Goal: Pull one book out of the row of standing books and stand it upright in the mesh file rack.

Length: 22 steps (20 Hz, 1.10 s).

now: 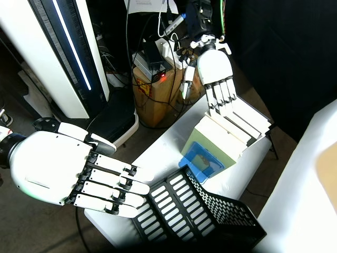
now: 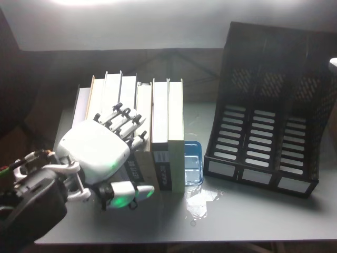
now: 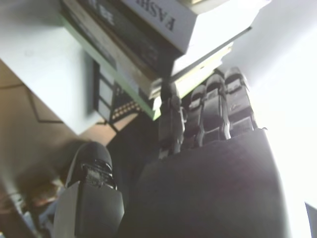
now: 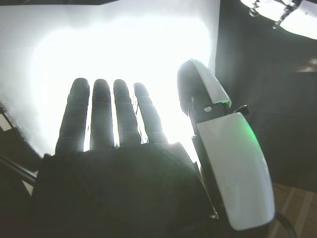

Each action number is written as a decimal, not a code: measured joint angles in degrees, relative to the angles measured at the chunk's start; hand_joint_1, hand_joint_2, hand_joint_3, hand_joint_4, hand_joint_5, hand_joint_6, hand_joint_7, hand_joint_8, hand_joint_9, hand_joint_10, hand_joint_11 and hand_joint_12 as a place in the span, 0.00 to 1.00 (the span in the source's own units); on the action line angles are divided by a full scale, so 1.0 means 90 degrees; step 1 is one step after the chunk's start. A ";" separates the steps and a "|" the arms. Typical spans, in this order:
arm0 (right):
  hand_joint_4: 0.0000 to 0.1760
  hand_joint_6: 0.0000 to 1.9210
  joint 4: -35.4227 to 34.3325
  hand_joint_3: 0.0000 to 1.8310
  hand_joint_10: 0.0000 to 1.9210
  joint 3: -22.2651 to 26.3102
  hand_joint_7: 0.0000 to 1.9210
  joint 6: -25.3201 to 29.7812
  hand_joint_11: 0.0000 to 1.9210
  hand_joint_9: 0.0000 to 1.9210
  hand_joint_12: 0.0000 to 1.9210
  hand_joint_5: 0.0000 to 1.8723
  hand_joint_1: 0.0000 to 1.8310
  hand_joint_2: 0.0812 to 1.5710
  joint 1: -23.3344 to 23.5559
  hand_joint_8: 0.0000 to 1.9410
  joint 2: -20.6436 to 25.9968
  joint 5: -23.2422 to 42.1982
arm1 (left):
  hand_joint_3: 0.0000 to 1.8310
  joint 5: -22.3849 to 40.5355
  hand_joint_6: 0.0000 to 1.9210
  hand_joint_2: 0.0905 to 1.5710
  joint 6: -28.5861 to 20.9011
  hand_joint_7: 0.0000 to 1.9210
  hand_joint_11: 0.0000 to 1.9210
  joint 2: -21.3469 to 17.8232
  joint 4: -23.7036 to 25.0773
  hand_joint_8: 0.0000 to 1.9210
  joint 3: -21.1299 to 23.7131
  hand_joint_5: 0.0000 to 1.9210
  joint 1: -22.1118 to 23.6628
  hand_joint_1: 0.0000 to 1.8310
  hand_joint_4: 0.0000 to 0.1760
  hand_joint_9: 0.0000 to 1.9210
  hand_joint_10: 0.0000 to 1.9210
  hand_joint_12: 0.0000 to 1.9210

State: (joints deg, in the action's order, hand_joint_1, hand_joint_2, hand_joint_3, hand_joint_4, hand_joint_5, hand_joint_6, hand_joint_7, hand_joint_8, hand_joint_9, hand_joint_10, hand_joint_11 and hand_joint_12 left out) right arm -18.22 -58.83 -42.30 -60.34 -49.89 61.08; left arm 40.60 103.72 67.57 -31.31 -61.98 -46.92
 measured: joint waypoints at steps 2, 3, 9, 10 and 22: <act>0.00 0.00 -0.0002 0.00 0.00 -0.0002 0.00 0.0005 0.00 0.00 0.00 0.00 0.29 0.88 -0.0012 0.00 0.0000 0.0019 | 0.00 0.0168 0.02 0.70 -0.0007 0.00 0.00 -0.0073 0.0070 0.00 0.0187 0.24 -0.0180 0.00 0.04 0.00 0.00 0.00; 0.00 0.00 -0.0002 0.00 0.00 -0.0002 0.00 0.0005 0.00 0.00 0.00 0.00 0.29 0.88 -0.0012 0.00 0.0000 0.0029 | 0.00 0.0243 0.02 0.71 -0.0010 0.00 0.00 -0.0109 0.0102 0.00 0.0289 0.24 -0.0260 0.00 0.00 0.00 0.00 0.00; 0.00 0.00 -0.0022 0.00 0.00 0.0000 0.00 0.0012 0.01 0.00 0.01 0.00 0.28 0.88 -0.0012 0.00 -0.0002 0.0036 | 0.01 0.0561 0.01 0.73 -0.0153 0.00 0.00 -0.0318 0.0413 0.00 0.0811 0.25 -0.0699 0.00 0.00 0.00 0.00 0.00; 0.00 0.00 -0.0022 0.00 0.00 0.0000 0.00 0.0012 0.01 0.00 0.01 0.00 0.28 0.88 -0.0012 0.00 -0.0002 0.0039 | 0.01 0.0595 0.01 0.73 -0.0163 0.00 0.00 -0.0347 0.0437 0.00 0.0869 0.25 -0.0743 0.00 0.00 0.00 0.00 0.00; 0.00 0.00 0.0002 0.00 0.00 0.0000 0.00 0.0012 0.00 0.00 0.18 0.00 0.34 0.87 -0.0015 0.00 0.0000 0.0039 | 0.01 0.1161 0.00 0.76 -0.0828 0.00 0.00 -0.0716 0.0857 0.00 0.1409 0.01 -0.1285 0.00 0.25 0.00 0.00 0.00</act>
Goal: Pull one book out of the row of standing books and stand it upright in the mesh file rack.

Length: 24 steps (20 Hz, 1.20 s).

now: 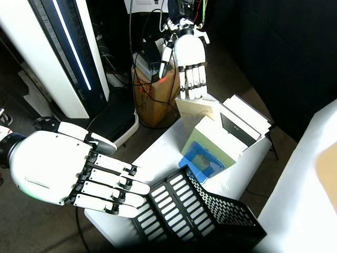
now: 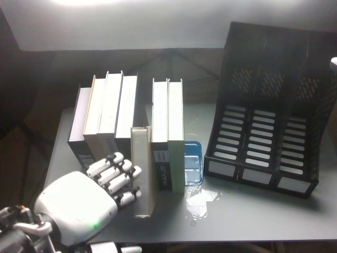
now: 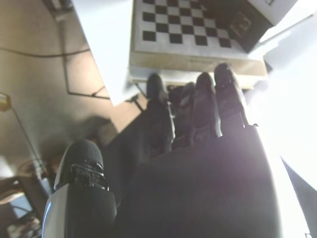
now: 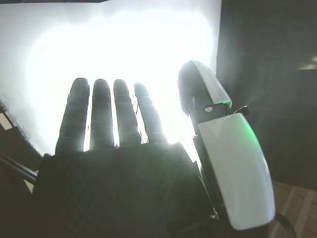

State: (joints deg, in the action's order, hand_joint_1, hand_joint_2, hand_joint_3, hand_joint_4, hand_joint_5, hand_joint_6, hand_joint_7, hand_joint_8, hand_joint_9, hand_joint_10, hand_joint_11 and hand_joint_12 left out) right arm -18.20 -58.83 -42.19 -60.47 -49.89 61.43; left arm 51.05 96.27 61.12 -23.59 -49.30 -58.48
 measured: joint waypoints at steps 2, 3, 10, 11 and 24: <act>0.00 0.00 0.0257 0.00 0.00 0.0022 0.00 0.0000 0.00 0.00 0.26 0.00 0.32 0.85 0.0005 0.00 0.0039 -0.0010 | 0.01 0.0447 0.00 0.77 -0.0078 0.00 0.00 -0.0189 0.0194 0.00 0.0075 0.00 0.0087 0.00 0.36 0.00 0.00 0.00; 0.00 0.00 0.0425 0.00 0.00 0.0046 0.00 0.0005 0.00 0.00 0.26 0.00 0.32 0.85 0.0039 0.00 0.0070 -0.0017 | 0.01 0.0644 0.00 0.77 -0.0177 0.00 0.00 -0.0262 0.0253 0.00 0.0075 0.00 0.0119 0.00 0.36 0.00 0.00 0.00; 0.00 0.00 0.2346 0.00 0.00 0.0078 0.00 -0.0017 0.00 0.00 0.00 0.00 0.42 0.78 0.1392 0.00 0.0078 -0.1005 | 0.00 0.1032 0.00 0.91 -0.1681 0.00 0.00 -0.0454 -0.0379 0.00 -0.0918 0.00 0.0362 0.09 0.18 0.00 0.00 0.00; 0.00 0.00 0.2625 0.00 0.00 0.0027 0.00 -0.0022 0.00 0.00 0.00 0.00 0.43 0.77 0.1625 0.00 -0.0022 -0.1251 | 0.00 0.0950 0.00 0.91 -0.2208 0.00 0.00 -0.0454 -0.0430 0.00 -0.1168 0.00 0.0362 0.12 0.16 0.00 0.00 0.00; 0.00 0.00 0.6356 0.00 0.00 -0.0850 0.00 0.1115 0.00 0.00 0.00 0.00 0.45 0.67 0.3502 0.00 -0.1841 -0.3604 | 0.00 0.0712 0.00 0.90 -0.3514 0.00 0.02 -0.0466 -0.0610 0.00 -0.1851 0.01 0.0340 0.16 0.00 0.00 0.00 0.01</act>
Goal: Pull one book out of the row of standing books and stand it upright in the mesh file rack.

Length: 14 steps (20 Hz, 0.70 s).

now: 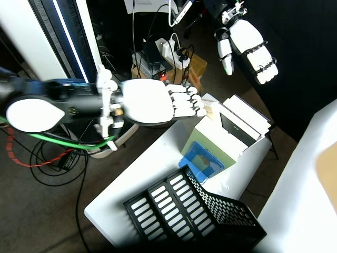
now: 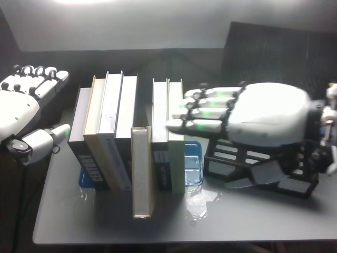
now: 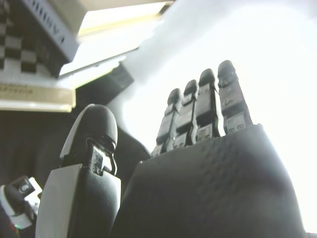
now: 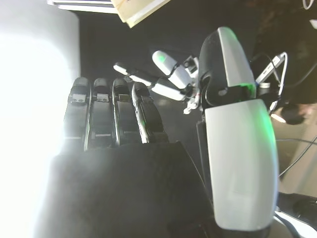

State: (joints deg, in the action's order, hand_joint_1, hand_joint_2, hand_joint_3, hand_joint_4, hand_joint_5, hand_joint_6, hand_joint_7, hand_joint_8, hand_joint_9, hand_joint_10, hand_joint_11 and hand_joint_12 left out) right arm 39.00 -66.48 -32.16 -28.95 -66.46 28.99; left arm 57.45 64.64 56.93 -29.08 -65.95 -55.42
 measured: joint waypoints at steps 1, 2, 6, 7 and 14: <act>0.00 0.00 0.0075 0.00 0.00 -0.0007 0.00 0.0005 0.00 0.00 0.00 0.00 0.47 0.66 0.0063 0.00 -0.0085 -0.0022 | 0.00 0.0007 0.00 0.90 0.0000 0.00 0.01 -0.0005 0.0002 0.00 0.0000 0.01 0.0000 0.16 0.00 0.00 0.00 0.01; 0.23 0.00 0.0209 0.00 0.00 -0.0051 0.00 0.0010 0.00 0.00 0.00 0.00 0.48 0.65 0.0121 0.00 -0.0209 -0.0034 | 0.00 -0.0005 0.00 0.90 -0.0002 0.00 0.00 -0.0005 0.0044 0.00 0.0002 0.01 0.0000 0.16 0.00 0.00 0.00 0.00; 0.05 0.00 0.0899 0.00 0.00 -0.0158 0.00 0.0024 0.00 0.00 0.00 0.00 0.52 0.63 0.0304 0.00 -0.0457 -0.0381 | 0.00 -0.0053 0.00 0.90 -0.0002 0.00 0.00 -0.0058 0.0134 0.00 0.0002 0.01 0.0000 0.15 0.01 0.00 0.00 0.00; 0.00 0.00 0.0979 0.00 0.00 -0.0192 0.00 0.0024 0.00 0.00 0.00 0.00 0.52 0.62 0.0347 0.00 -0.0517 -0.0432 | 0.00 -0.0056 0.00 0.90 -0.0002 0.00 0.00 -0.0078 0.0138 0.00 0.0002 0.01 0.0000 0.16 0.00 0.00 0.00 0.00; 0.04 0.00 0.1688 0.00 0.00 -0.0585 0.00 -0.0165 0.00 0.00 0.00 0.00 0.48 0.62 0.0452 0.00 -0.1404 -0.0933 | 0.00 -0.0019 0.00 0.90 -0.0002 0.00 0.00 -0.0087 0.0155 0.00 0.0002 0.00 -0.0017 0.14 0.17 0.00 0.00 0.00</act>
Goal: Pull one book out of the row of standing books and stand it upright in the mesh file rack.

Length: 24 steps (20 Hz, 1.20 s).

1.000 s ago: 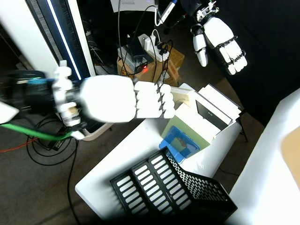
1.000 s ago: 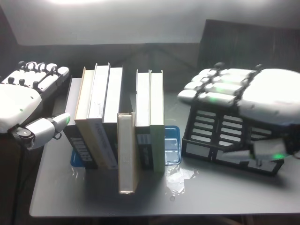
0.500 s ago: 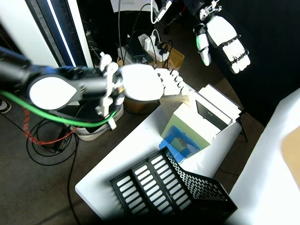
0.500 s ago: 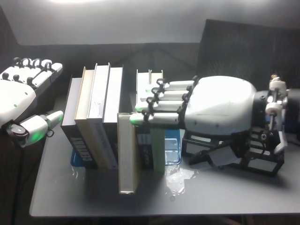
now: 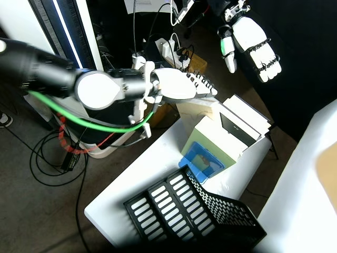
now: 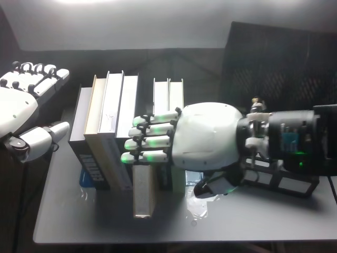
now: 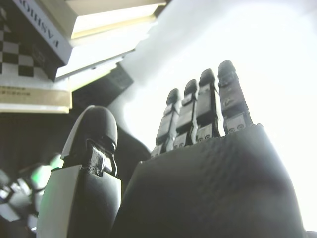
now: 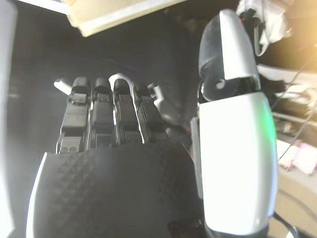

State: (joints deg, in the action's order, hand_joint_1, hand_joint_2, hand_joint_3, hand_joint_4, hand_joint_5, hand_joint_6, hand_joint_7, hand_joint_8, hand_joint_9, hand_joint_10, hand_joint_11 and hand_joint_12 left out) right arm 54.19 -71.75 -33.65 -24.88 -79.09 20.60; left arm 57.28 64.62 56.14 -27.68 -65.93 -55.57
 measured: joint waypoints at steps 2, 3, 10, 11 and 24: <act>0.00 0.00 0.0070 0.00 0.01 -0.0061 0.01 -0.0272 0.01 0.02 0.00 0.01 0.51 0.59 0.0039 0.00 -0.0187 -0.0236 | 0.00 0.0029 0.00 0.90 -0.0002 0.00 0.00 0.0000 0.0027 0.00 0.0000 0.01 -0.0022 0.15 0.23 0.00 0.00 0.00; 0.00 0.01 0.0078 0.00 0.00 -0.0090 0.03 -0.0410 0.00 0.04 0.10 0.03 0.51 0.59 0.0041 0.00 -0.0284 -0.0313 | 0.00 0.0027 0.00 0.90 -0.0027 0.00 0.01 -0.0015 0.0032 0.00 0.0000 0.01 -0.0039 0.14 0.21 0.00 0.00 0.00; 0.02 0.00 0.0100 0.01 0.00 -0.0362 0.00 -0.0695 0.00 0.00 0.00 0.00 0.46 0.63 0.0041 0.00 -0.0578 -0.0685 | 0.00 -0.0092 0.00 0.92 -0.0092 0.00 0.00 -0.0063 0.0248 0.00 -0.0182 0.00 0.0080 0.08 0.33 0.00 0.00 0.00; 0.00 0.00 0.0100 0.01 0.00 -0.0372 0.00 -0.0772 0.00 0.00 0.00 0.00 0.46 0.63 0.0041 0.00 -0.0580 -0.0750 | 0.00 -0.0138 0.00 0.92 -0.0092 0.00 0.00 -0.0034 0.0330 0.00 -0.0238 0.00 0.0209 0.08 0.37 0.00 0.00 0.00; 0.00 0.00 0.1107 0.00 0.00 -0.0821 0.00 -0.0942 0.00 0.00 0.00 0.00 0.52 0.59 -0.0053 0.00 -0.1443 -0.1593 | 0.00 -0.0505 0.00 0.94 -0.0124 0.00 0.00 0.0085 0.0964 0.00 -0.0367 0.00 0.0636 0.12 0.00 0.00 0.00 0.00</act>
State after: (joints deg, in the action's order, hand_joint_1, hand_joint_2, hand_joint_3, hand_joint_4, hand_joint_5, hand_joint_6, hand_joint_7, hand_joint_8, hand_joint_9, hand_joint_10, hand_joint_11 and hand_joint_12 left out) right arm 64.16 -79.13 -42.13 -25.36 -92.07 6.26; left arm 52.73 63.51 56.90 -19.00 -69.23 -49.84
